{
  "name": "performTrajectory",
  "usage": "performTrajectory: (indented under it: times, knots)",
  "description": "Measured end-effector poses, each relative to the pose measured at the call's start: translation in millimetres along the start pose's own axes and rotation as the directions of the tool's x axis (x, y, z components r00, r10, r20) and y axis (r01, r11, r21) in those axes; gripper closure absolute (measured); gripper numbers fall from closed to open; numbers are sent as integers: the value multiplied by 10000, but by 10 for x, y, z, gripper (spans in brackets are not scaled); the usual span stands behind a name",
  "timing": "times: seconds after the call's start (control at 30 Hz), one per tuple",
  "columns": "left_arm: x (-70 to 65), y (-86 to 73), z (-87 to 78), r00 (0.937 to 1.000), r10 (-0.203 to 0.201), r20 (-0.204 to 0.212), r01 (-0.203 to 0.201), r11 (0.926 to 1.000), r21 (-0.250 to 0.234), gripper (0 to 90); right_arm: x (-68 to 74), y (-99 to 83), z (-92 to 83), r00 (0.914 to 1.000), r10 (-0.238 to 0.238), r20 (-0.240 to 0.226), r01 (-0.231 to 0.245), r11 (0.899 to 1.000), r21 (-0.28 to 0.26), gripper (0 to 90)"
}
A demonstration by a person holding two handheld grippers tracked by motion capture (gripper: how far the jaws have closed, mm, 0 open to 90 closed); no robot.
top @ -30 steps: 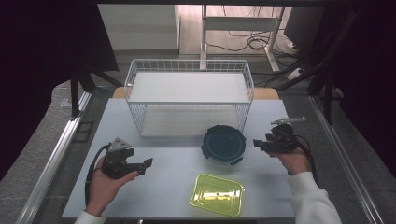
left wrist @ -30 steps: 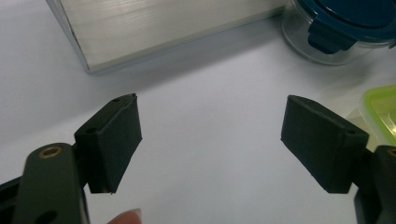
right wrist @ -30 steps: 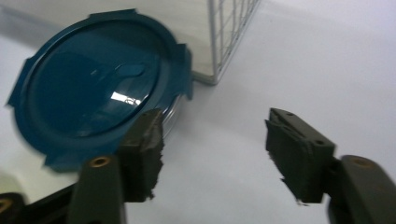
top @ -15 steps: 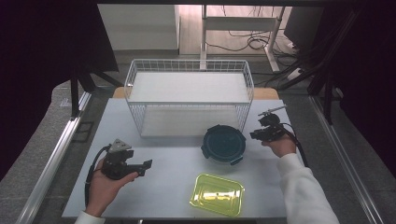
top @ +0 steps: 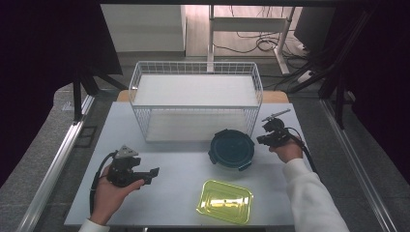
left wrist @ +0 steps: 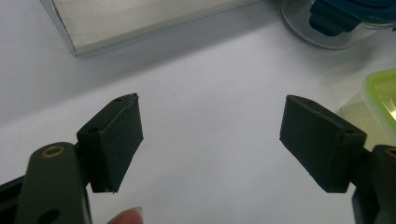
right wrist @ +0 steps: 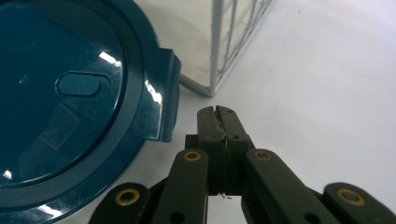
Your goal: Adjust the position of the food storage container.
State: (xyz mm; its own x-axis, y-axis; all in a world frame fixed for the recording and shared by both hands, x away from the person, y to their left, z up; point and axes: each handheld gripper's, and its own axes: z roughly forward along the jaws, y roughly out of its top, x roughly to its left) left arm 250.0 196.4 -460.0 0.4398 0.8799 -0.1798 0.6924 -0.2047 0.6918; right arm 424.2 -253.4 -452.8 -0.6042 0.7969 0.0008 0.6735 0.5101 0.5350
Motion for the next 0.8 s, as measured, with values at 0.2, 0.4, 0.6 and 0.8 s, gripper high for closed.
performTrajectory:
  times: [0.2,0.4,0.6,0.8]
  knots:
    - [2,-11,18,10000,7,34,-8,9999,113,212,44,-10,45,9993,-361,-49,361,9992,167,884]
    - [5,-13,16,10000,54,70,-55,9999,111,211,89,-11,77,9976,-646,-247,651,9976,227,885]
    - [6,-13,24,10000,35,88,-36,9999,132,210,95,-17,81,9971,-736,-198,742,9968,307,887]
    - [0,-10,42,9999,61,110,-63,9998,192,210,131,-29,73,9965,-822,-124,825,9960,330,888]
